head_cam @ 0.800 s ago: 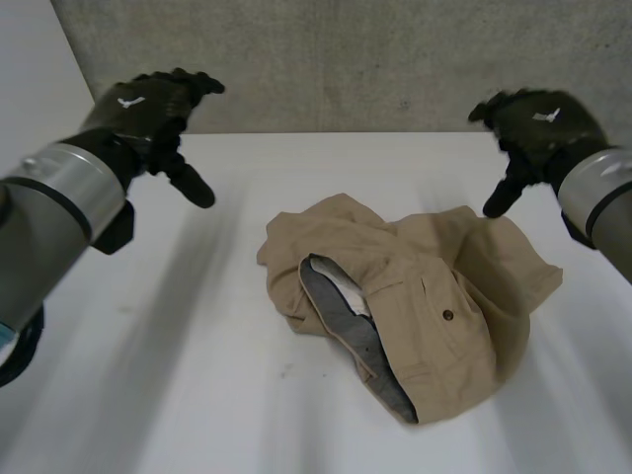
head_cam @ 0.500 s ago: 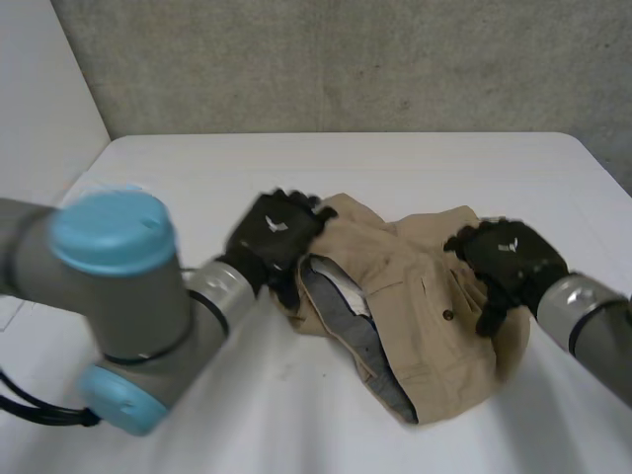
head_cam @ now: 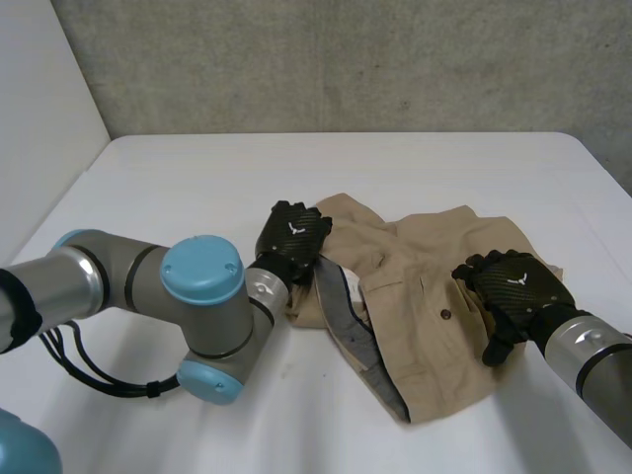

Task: Fold the shorts.

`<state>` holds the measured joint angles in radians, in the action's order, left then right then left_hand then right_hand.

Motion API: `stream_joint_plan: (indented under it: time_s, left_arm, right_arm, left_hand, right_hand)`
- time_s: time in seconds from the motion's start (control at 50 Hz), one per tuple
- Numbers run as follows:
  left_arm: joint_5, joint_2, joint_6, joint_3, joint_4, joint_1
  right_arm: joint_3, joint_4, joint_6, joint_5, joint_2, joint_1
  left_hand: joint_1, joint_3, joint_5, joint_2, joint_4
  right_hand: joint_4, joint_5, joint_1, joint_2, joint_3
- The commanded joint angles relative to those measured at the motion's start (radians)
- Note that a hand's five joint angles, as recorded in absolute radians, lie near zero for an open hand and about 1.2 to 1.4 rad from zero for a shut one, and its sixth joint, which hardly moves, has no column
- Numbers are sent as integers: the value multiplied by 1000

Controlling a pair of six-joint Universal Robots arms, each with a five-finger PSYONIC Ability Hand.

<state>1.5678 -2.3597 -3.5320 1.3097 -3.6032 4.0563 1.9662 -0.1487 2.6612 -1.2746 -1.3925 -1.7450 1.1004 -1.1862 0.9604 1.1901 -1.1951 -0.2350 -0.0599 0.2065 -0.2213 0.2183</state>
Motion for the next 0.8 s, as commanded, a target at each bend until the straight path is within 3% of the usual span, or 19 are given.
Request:
stream_joint_plan:
  time_s: [0.02,0.12,0.22,0.5,0.58,0.66,0.74,0.8]
  left_arm:
    - [28,76,2,39,20,4]
    - [29,106,4,48,21,4]
    - [41,112,2,48,24,7]
    - [43,149,10,49,135,15]
    - [44,178,13,55,173,24]
    - [44,203,15,59,199,24]
    - [44,229,15,65,210,24]
    - [46,247,15,69,213,27]
  right_arm:
    - [25,133,-4,23,-114,-34]
    - [48,201,9,101,-155,-99]
    - [80,193,10,124,-145,-139]
    - [73,-66,-4,83,49,-258]
    - [53,-104,-9,28,89,-284]
    - [39,-158,-12,-6,112,-297]
    - [27,-164,-17,-6,116,-301]
    - [20,-161,-26,1,116,-314]
  left_hand:
    - [296,-210,261,206,-201]
    - [296,-210,261,206,-201]
    - [296,-210,261,206,-201]
    - [296,-210,261,206,-201]
    - [296,-210,261,206,-201]
    - [296,-210,261,206,-201]
    - [296,-210,261,206,-201]
    - [296,-210,261,206,-201]
  right_hand:
    - [15,15,13,2,1]
    - [-111,-112,140,-125,128]
    - [-114,-115,143,-128,131]
    - [-275,-276,304,-289,292]
    - [-422,-423,451,-436,439]
    - [-879,-880,908,-893,896]
    - [-1120,-1121,1149,-1134,1137]
    - [-1161,-1162,1190,-1175,1178]
